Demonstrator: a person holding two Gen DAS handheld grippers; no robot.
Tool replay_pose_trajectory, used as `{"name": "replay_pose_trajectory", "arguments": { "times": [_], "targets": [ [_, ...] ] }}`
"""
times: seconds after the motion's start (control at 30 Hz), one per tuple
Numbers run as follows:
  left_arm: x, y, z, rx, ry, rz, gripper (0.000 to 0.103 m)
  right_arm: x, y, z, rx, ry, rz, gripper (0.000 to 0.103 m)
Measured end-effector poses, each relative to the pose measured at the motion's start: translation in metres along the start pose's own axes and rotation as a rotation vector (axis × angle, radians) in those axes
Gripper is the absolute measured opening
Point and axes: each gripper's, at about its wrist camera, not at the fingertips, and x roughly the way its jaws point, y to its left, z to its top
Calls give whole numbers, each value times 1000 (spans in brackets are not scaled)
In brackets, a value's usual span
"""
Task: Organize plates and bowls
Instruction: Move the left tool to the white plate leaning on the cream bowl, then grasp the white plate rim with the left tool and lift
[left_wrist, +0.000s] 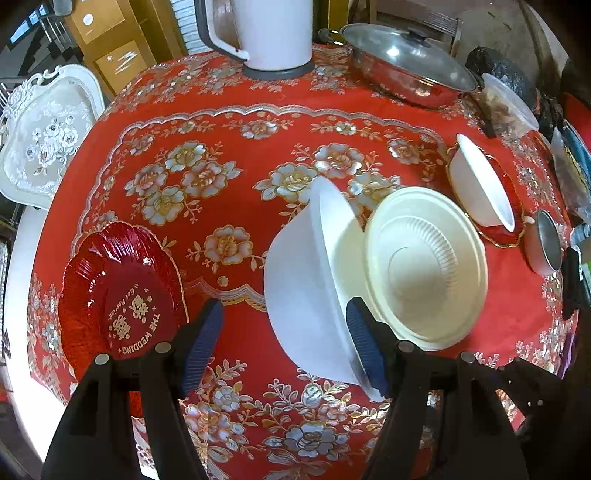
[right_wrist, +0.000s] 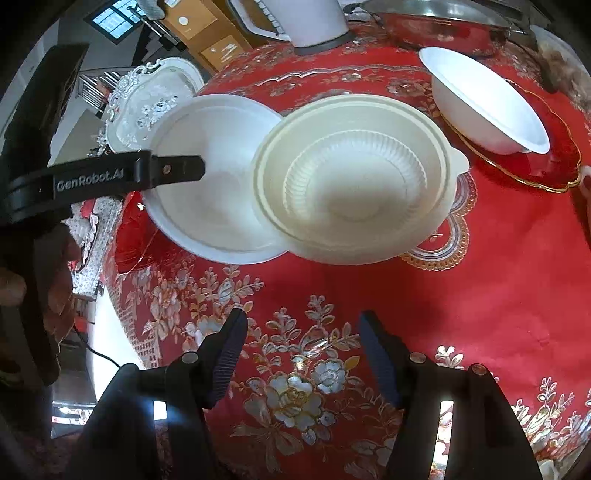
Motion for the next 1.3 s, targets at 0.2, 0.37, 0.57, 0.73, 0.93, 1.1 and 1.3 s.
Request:
{"name": "replay_pose_trajectory", "arguments": {
  "times": [0.2, 0.37, 0.57, 0.73, 0.93, 1.1, 1.3],
  "targets": [
    [11, 6, -5, -13, 32, 9, 69, 7, -14, 9, 46, 20, -47, 65],
    [19, 12, -11, -30, 72, 5, 69, 12, -25, 19, 86, 21, -84, 65],
    [23, 13, -19, -26, 95, 6, 68, 19, -35, 39, 137, 7, -132, 65],
    [31, 13, -33, -16, 141, -14, 69, 22, -45, 64, 216, -25, -103, 66],
    [42, 13, -50, -20, 201, -46, 69, 34, -47, 73, 319, 13, 126, 66],
    [41, 22, -50, -77, 180, -56, 69, 49, -32, 75, 372, 60, 284, 66],
    [36, 31, -52, -119, 146, -49, 69, 51, -15, 84, 331, 73, 292, 56]
  ]
}}
